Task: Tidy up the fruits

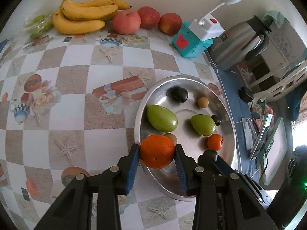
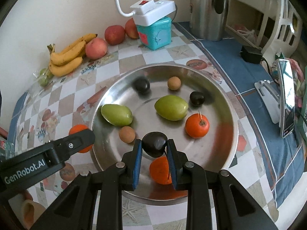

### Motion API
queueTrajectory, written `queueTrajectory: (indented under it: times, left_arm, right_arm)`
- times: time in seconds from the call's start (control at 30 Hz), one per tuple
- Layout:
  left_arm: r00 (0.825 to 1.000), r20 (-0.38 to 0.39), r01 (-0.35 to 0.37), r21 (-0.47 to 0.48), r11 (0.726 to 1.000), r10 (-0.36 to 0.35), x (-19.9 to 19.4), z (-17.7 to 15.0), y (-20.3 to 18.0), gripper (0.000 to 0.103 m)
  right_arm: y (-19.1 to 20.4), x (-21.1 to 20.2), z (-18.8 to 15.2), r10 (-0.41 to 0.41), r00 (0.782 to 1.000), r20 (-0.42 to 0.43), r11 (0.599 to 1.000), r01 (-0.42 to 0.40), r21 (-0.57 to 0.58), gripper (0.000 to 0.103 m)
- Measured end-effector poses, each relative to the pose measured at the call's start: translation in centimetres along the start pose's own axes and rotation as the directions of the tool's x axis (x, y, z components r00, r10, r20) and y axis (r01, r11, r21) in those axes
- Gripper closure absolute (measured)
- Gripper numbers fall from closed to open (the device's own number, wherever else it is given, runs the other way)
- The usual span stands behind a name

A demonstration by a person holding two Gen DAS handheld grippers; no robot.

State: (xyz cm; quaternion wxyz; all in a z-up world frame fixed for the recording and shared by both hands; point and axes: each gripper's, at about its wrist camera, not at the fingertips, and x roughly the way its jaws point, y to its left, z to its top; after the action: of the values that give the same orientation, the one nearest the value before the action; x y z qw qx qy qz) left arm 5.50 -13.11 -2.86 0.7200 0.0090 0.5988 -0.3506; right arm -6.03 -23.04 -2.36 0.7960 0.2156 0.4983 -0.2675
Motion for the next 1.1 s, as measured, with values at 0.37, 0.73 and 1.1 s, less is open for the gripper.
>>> queueTrajectory:
  times: [0.37,0.73,1.1]
  left_arm:
    - [0.999,0.040,0.006,-0.036,0.999,-0.004,-1.3,0.1,1.0,0.044]
    - [0.913,0.122,-0.379,-0.090,0.921,0.388,-3.5,-2.7,5.5,0.017]
    - [0.858,0.171,-0.471,-0.113,0.875,0.484,-7.4,-6.8,7.6,0.006]
  right_arm:
    - [0.6,0.6,0.0,-0.012,1.000,-0.015,0.999,0.011,-0.035,0.069]
    - [1.6,-0.9,-1.0,0.048,0.999,0.019,0.997,-0.047,-0.059,0.036]
    - [3.2,-2.4,-4.1,0.087,0.996,0.024,0.990,-0.084,-0.116,0.003]
